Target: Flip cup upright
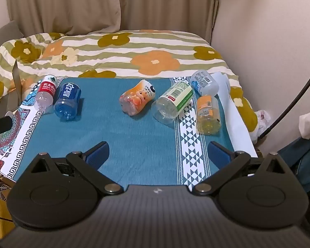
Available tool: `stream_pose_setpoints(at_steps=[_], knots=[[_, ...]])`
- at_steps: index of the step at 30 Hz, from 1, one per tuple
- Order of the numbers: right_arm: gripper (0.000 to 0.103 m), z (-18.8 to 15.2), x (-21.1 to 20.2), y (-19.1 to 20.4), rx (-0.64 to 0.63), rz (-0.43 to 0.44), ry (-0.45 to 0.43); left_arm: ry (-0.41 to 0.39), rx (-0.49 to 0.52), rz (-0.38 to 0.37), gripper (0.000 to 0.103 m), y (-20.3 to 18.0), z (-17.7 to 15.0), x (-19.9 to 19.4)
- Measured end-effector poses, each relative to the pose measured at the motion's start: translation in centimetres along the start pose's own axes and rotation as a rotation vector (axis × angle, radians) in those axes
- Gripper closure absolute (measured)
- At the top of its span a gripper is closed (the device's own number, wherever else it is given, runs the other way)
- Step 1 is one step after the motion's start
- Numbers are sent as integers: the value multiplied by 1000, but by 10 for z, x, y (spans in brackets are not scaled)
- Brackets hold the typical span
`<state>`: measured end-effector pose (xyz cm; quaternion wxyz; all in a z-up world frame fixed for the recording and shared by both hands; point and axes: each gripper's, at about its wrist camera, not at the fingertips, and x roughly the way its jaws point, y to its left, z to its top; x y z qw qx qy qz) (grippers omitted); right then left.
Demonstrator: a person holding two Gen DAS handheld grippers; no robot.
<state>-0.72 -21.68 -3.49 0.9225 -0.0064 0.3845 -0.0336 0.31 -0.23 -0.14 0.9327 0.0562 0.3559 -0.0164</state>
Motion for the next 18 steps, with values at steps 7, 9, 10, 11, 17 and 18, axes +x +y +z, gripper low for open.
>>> stream_pose_setpoints(at_steps=[7,9,10,11,17,18], knots=[[0,-1,-1,1,1,-1,4,-36,-25,-14,0,3,1,-3],[0,-1,-2,1,5,1,4,-43,-32,-17,0,4,-1,-4],[0,-5,2,1,0,0,9,-43,-35,-18,0,5,-1,-4],[0,-5,2,0,1,0,8,-43,-36,-18,0,5,-1,-4],[0,-3,3,0,-2,2,18,-34,-26,-12,0,-3,0,-4],[0,-3,4,1,0,2,18,-34,-26,-14,0,-1,0,-4]])
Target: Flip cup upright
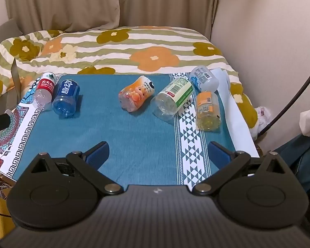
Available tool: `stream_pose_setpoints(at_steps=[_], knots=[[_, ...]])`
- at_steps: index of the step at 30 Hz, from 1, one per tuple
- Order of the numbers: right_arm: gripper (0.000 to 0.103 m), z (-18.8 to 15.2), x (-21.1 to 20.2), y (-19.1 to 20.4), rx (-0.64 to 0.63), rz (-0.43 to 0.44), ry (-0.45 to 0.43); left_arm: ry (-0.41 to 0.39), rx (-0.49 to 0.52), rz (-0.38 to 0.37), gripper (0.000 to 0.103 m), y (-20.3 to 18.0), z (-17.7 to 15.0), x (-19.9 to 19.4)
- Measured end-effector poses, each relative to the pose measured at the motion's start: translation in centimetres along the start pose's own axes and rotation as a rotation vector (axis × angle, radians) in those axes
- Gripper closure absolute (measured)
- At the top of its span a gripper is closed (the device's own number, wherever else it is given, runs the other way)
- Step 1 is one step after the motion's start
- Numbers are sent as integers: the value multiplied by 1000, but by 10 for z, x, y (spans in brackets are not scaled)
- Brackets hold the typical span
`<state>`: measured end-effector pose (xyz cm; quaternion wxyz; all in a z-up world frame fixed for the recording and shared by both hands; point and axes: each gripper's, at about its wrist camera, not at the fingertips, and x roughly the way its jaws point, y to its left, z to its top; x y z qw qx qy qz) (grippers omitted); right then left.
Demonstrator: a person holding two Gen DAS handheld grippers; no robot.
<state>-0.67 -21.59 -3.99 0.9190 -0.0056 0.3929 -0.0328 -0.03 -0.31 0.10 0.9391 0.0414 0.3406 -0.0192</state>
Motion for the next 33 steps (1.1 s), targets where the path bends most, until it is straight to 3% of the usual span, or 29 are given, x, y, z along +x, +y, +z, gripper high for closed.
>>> stream_pose_setpoints(at_steps=[33], knots=[[0,1,0,-1,2,-2,2,-4,8,-2,0,-1,1,-2]])
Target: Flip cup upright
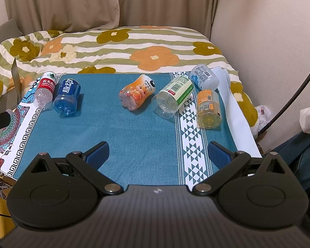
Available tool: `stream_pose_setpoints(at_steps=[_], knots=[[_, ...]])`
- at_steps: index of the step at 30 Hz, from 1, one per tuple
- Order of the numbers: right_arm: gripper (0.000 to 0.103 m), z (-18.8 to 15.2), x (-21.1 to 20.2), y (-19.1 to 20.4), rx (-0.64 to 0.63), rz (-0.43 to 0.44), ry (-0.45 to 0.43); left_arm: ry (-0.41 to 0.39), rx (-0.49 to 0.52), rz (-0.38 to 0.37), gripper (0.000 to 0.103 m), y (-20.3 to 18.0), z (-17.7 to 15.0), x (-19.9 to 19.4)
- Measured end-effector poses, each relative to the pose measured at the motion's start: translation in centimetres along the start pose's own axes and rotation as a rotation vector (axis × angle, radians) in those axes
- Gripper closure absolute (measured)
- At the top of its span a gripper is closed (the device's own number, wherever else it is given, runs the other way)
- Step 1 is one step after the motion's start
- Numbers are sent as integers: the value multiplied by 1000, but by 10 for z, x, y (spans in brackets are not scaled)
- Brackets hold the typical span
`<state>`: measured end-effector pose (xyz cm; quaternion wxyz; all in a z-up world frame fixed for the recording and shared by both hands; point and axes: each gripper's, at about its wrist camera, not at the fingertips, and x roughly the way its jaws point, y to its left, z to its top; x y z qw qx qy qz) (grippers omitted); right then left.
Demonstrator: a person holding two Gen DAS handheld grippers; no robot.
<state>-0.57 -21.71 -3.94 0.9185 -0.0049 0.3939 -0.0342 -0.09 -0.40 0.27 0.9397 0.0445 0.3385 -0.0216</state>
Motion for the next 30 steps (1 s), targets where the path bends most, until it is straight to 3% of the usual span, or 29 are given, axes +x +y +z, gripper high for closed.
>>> stream_pose_setpoints(at_steps=[30], knots=[[0,0,0,0,0,-1,0,0,0,-1,0,0,0,0]])
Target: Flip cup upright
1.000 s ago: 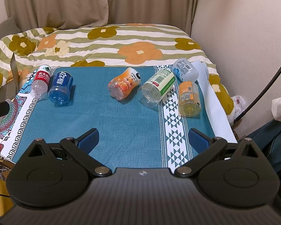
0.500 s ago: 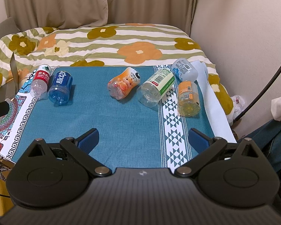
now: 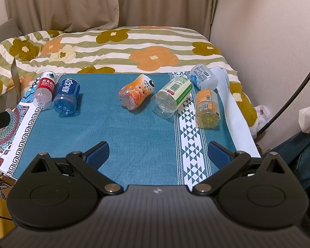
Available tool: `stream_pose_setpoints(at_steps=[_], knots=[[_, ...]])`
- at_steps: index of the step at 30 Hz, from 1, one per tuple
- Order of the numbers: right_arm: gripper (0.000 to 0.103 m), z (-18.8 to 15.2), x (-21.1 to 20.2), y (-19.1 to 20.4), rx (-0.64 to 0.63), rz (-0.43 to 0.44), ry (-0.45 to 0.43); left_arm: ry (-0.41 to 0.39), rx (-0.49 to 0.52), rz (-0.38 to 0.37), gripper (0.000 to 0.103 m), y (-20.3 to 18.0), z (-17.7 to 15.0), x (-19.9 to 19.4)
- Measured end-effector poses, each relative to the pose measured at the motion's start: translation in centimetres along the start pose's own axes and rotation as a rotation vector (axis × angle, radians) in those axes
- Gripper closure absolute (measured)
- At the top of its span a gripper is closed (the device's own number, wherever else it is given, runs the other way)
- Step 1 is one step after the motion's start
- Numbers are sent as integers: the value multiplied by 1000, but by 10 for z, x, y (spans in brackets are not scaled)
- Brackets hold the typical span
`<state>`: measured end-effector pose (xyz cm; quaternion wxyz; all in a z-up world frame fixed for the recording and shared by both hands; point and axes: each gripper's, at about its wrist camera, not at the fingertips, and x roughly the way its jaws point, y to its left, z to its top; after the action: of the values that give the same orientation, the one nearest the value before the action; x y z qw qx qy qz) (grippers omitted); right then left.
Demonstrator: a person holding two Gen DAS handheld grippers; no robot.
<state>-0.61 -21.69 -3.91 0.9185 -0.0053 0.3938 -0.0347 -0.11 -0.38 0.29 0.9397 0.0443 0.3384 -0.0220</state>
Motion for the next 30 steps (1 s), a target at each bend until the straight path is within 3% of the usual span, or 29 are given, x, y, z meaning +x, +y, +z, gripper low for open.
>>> stream_pose_setpoints(at_steps=[18,30], knots=[[0,-2,-1,-3,4,4,2,5,5,-2,0,-4,7,-3],[0,35,19,-42,23,50,7,22,14,-5,0,-38,36,21]])
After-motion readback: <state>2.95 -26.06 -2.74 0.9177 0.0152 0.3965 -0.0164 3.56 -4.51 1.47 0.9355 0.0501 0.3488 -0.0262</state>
